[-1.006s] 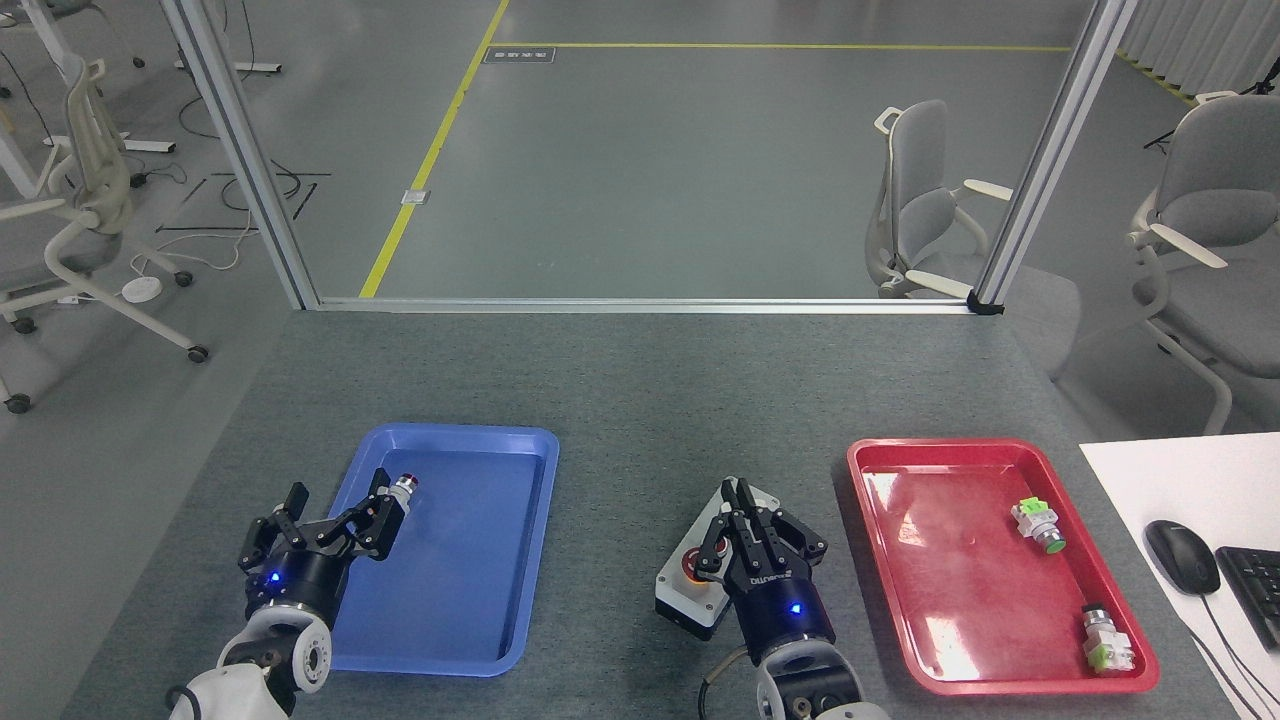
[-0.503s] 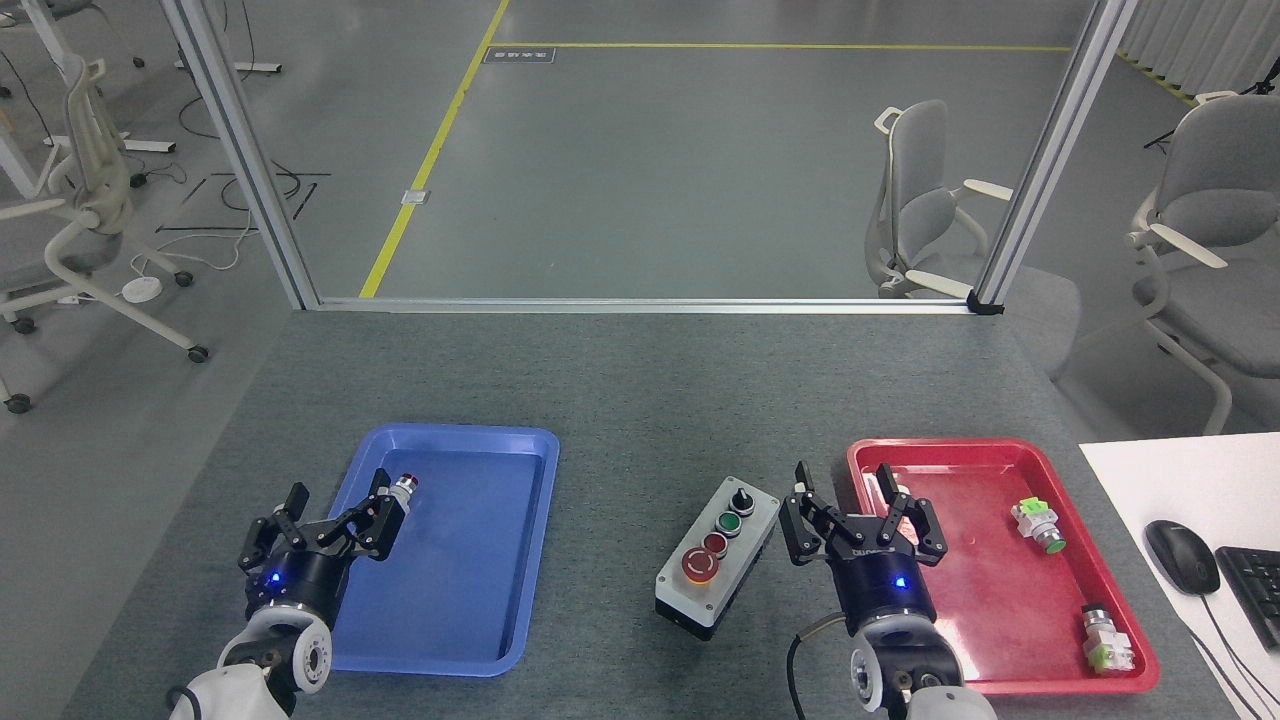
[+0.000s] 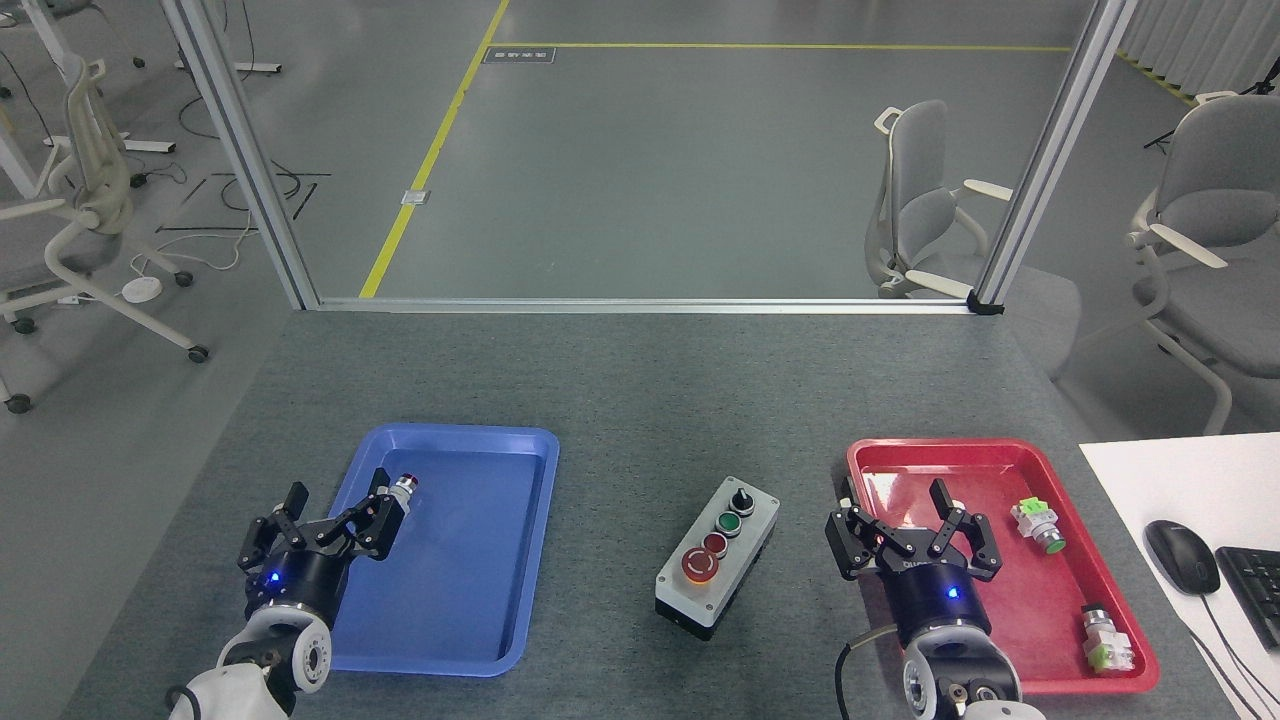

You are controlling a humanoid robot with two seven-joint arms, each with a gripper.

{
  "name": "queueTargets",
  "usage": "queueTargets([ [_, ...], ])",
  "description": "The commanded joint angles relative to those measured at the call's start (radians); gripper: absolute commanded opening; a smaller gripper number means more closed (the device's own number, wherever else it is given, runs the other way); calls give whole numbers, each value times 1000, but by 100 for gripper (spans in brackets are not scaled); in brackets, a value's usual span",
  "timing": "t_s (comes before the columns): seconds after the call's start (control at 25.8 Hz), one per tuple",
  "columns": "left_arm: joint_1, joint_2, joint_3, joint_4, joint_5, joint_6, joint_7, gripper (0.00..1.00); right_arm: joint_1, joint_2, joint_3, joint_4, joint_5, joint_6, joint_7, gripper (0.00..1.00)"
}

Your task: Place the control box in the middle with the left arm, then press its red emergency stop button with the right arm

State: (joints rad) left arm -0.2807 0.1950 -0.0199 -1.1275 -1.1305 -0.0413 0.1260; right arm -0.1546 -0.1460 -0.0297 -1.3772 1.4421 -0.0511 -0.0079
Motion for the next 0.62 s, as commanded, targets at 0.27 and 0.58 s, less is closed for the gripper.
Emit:
queueTargets([
  [0.27, 0, 1, 0, 0, 0, 0, 0, 99, 1, -43, -2, 3, 4, 7, -3, 99],
  [0.58, 0, 0, 0, 0, 0, 0, 0, 99, 12, -47, -24, 1, 6, 5, -4, 99],
])
